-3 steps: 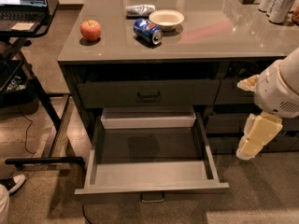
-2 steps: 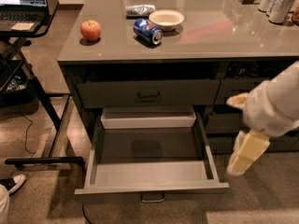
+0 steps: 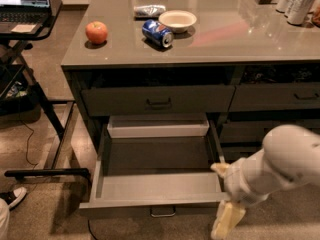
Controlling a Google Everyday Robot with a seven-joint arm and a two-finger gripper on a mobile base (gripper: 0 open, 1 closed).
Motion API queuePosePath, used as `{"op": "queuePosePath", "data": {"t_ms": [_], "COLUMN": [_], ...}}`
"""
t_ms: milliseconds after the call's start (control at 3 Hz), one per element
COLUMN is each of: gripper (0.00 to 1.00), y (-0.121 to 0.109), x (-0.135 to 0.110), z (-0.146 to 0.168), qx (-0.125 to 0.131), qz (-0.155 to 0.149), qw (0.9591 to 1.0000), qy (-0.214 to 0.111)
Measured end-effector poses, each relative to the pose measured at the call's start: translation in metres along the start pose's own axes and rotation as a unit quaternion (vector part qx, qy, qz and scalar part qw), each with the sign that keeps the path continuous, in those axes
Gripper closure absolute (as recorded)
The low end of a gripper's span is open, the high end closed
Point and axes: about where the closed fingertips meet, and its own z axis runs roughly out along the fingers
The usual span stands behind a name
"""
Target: Close middle drawer
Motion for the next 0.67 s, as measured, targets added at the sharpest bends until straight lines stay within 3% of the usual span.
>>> {"op": "queuePosePath", "data": {"t_ms": [667], "gripper": [0.42], "y": [0.019], "x": [0.058], "z": [0.142], "qx": [-0.045], "qz": [0.046], "qw": [0.9979], "qy": [-0.007]}}
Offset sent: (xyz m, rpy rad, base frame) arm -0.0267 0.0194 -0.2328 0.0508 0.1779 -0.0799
